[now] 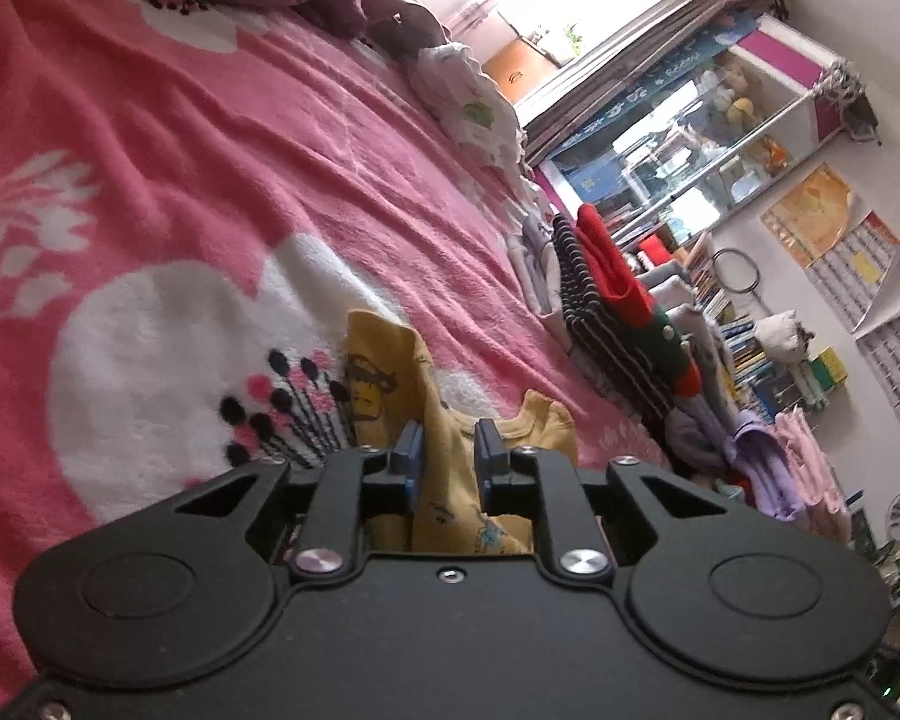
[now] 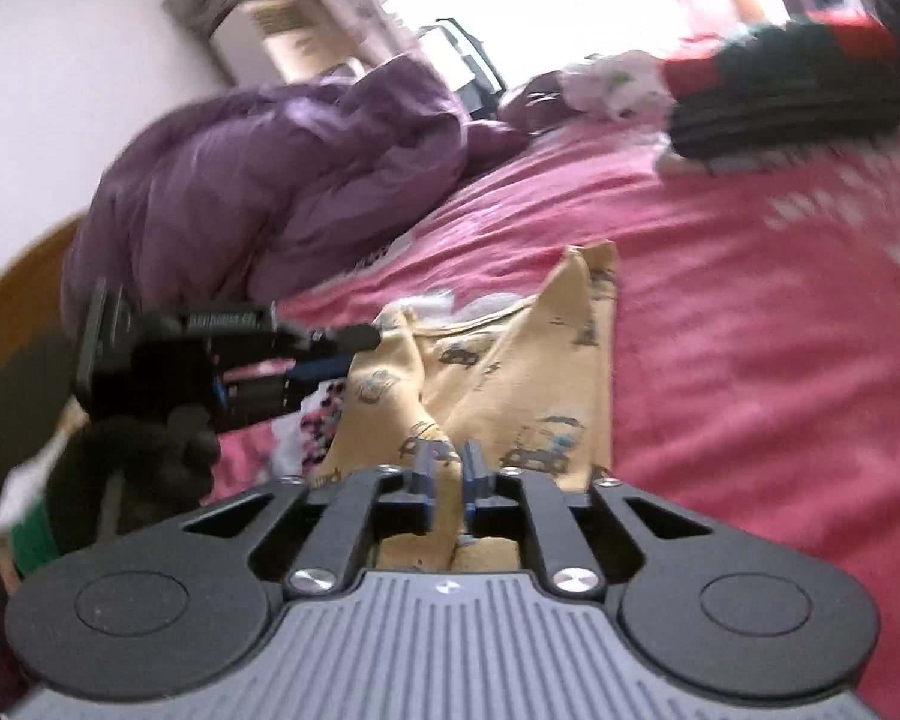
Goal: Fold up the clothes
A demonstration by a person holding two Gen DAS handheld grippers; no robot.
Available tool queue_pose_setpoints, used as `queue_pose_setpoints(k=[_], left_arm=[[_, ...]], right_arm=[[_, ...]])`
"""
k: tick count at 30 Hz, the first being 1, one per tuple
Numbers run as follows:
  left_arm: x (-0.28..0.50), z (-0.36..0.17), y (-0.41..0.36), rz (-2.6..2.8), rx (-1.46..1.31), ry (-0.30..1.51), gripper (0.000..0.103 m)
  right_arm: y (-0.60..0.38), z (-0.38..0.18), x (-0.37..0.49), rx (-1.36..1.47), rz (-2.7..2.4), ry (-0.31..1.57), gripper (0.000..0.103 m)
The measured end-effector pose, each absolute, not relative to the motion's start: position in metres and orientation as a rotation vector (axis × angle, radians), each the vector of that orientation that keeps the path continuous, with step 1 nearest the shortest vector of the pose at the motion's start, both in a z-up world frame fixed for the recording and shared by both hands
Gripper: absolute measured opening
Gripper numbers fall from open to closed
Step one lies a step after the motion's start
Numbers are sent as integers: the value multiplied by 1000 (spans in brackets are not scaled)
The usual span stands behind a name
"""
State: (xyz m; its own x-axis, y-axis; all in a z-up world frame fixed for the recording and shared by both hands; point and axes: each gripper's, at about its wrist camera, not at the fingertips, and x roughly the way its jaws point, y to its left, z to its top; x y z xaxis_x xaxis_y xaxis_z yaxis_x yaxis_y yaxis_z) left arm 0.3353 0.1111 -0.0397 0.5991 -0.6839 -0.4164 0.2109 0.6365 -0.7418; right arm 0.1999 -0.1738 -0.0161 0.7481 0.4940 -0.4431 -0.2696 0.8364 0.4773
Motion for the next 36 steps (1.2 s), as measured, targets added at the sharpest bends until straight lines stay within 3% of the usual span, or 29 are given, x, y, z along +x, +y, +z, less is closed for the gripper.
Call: queue_pose_setpoints(k=[2,3,4,12,15,19,24,27,36], left_arm=[[336,-42,110,-563,-706,748,11],[336,-42,111,-554,-706,732,4],[337,-43,111,-544,-707,718,2],[336,-37,116,-501,-679,709,2],[329,-21,114,-530,-602,660,3],[321,-7,101,-641,-490,622,3],[328,-28,76,-512,-323,704,6],[328,-27,82,-461,-332,676,6],[322,-10,89,-593,-362,646,9]], right_arm=[[-169,-17,203,379,442,608,21],[-168,-18,203,372,442,617,8],[-168,-20,203,374,432,622,3],[-178,-30,200,482,376,661,2],[-171,-15,189,380,344,595,12],[-148,5,176,182,399,502,11],[-113,3,196,-20,456,538,11],[-117,-10,220,16,429,614,8],[-107,1,218,-35,464,549,12]])
